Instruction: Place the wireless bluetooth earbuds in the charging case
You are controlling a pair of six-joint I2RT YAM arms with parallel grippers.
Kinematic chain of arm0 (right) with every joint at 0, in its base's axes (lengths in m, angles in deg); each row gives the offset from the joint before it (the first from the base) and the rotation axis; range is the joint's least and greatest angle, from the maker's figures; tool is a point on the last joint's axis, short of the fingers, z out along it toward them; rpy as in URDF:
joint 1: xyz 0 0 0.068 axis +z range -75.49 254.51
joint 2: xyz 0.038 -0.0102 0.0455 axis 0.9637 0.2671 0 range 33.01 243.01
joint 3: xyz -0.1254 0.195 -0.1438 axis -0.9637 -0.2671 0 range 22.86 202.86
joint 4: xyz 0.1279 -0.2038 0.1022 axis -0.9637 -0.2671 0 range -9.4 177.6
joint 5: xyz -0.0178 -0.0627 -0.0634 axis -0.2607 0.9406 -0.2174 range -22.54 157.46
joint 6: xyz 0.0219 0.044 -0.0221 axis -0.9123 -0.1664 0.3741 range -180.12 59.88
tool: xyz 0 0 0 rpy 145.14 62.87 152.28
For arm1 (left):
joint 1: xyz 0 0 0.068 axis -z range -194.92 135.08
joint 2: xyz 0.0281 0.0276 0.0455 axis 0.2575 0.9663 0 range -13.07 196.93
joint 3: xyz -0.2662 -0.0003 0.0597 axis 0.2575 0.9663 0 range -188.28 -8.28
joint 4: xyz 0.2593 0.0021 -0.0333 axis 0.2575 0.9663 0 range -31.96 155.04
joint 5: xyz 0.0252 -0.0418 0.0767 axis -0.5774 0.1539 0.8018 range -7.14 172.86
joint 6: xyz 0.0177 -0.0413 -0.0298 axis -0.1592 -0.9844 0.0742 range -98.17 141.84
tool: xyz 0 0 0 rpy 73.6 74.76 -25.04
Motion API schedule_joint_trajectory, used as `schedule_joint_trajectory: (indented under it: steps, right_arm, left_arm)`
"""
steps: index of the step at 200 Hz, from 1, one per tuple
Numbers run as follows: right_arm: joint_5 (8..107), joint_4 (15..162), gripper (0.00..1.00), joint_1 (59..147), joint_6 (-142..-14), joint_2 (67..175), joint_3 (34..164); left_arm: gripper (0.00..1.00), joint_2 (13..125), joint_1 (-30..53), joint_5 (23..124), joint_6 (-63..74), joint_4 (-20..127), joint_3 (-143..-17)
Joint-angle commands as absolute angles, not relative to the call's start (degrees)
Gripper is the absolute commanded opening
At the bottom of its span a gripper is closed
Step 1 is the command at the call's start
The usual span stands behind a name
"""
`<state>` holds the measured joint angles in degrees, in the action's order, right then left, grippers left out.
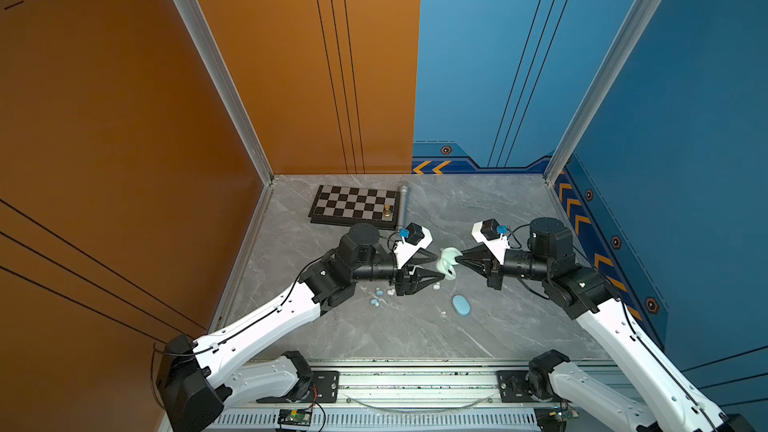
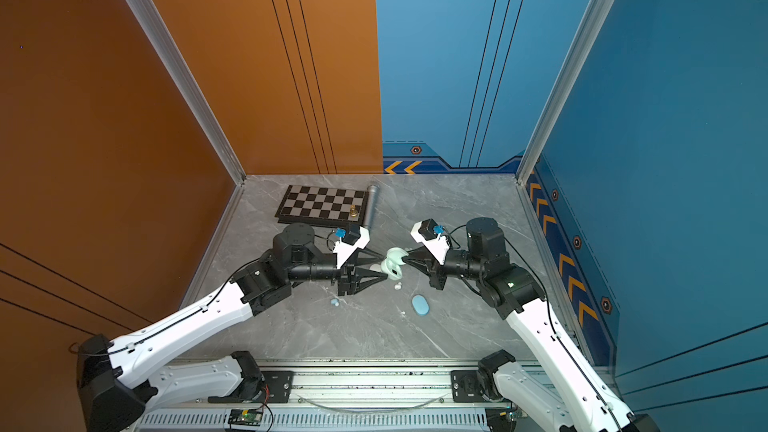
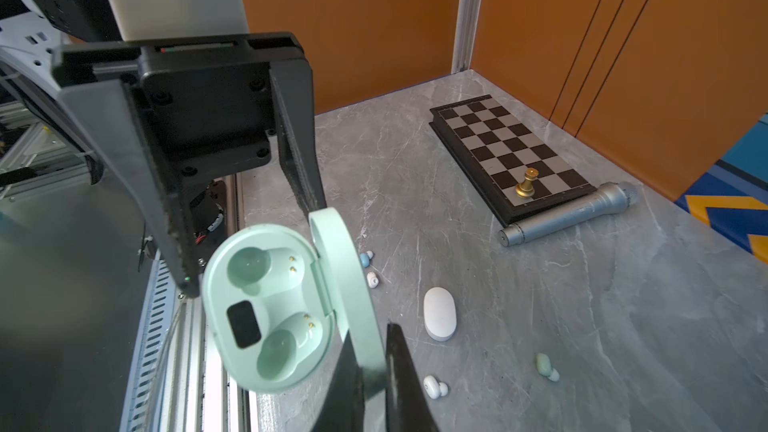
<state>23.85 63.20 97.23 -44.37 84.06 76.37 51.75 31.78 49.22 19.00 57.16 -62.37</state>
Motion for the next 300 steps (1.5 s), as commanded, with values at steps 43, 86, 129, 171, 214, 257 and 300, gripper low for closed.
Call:
schedule_joint_trajectory:
  steps: [43, 86, 129, 171, 214, 257, 300]
  right_arm:
    - [39.1, 62.6, 0.00, 101.0, -37.5, 81.9, 78.0]
    - [49.4, 63.2, 0.00, 108.1, -32.5, 81.5, 78.4]
    - [52.2, 63.6, 0.00, 111.9, -31.5, 82.6, 79.5]
    - [52.6, 63.9, 0.00, 113.8, -31.5, 83.0, 80.1]
    - [52.8, 64.0, 0.00, 114.3, -31.6, 83.1, 79.7]
    - [52.7, 64.6, 0.00, 114.3, -31.7, 82.9, 79.7]
    - [52.3, 64.8, 0.00, 114.3, -32.1, 82.8, 79.8]
  left_arm:
    - [0.67, 48.3, 31.1, 56.8, 28.2, 74.2, -72.7]
    - [0.64, 52.9, 32.7, 63.9, 40.6, 85.1, -81.7]
    - [0.62, 57.0, 34.5, 65.1, 42.9, 86.2, -85.0]
    - [0.55, 59.6, 36.5, 66.8, 43.6, 86.3, -86.5]
    - [0.39, 61.3, 37.4, 68.1, 44.2, 86.3, -87.4]
    - [0.21, 62.0, 37.6, 68.3, 45.0, 87.0, -87.3]
    - [0.00, 62.8, 37.6, 68.7, 44.6, 87.2, -87.8]
